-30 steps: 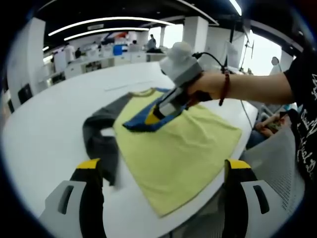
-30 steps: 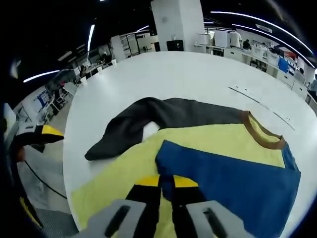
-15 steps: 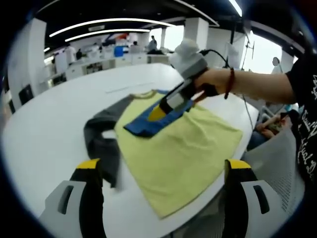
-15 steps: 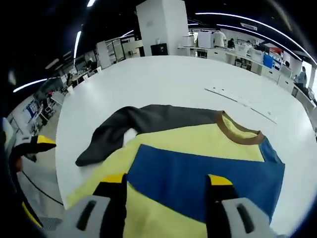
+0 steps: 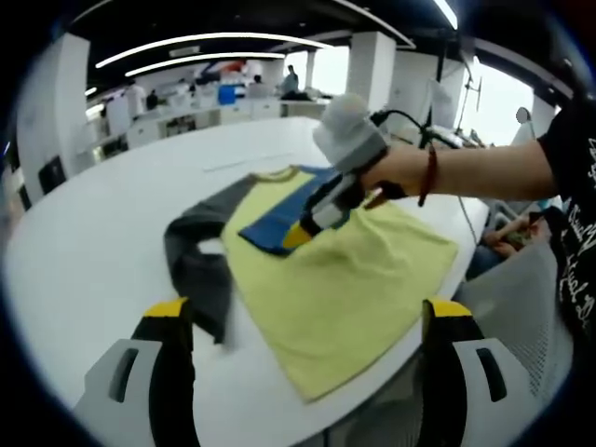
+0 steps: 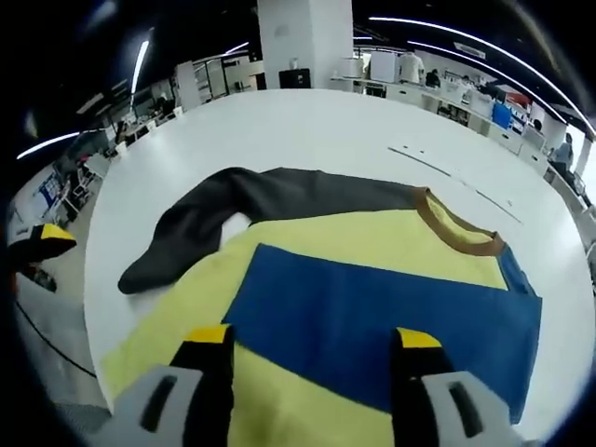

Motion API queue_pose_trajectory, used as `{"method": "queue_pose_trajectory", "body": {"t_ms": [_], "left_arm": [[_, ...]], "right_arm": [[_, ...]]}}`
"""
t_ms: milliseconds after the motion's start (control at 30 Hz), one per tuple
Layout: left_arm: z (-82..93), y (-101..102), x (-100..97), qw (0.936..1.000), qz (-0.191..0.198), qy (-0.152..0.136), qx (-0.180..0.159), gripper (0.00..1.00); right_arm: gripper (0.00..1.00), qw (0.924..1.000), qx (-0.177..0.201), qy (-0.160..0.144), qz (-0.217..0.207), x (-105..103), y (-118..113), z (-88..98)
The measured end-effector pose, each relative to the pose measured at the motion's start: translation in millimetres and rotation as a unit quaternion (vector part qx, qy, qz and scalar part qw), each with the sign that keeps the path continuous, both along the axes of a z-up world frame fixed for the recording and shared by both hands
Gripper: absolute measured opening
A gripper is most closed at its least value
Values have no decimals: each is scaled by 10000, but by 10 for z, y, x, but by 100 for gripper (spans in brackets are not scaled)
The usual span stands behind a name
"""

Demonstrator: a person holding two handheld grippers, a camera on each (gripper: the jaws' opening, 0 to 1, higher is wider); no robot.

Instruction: Fold the garment on the visible template until the final outline fits inside the template.

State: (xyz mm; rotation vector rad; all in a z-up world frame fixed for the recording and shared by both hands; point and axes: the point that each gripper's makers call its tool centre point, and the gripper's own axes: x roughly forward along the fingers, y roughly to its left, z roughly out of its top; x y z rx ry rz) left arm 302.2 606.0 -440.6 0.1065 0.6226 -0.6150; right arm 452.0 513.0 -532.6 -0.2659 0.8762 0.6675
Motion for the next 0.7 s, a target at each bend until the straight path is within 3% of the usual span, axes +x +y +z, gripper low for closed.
{"method": "queue_pose_trajectory", "body": {"t_ms": [467,700], "left_arm": [[-13,-8,-5,10000,7,-5,-5,99],[26,-11,24,10000,22,-70,-19,99]], "right_arm": [[71,9999,-147,21,-10,-49,4,-79],[76,9996,138,-177,-169,69,-77,165]]}}
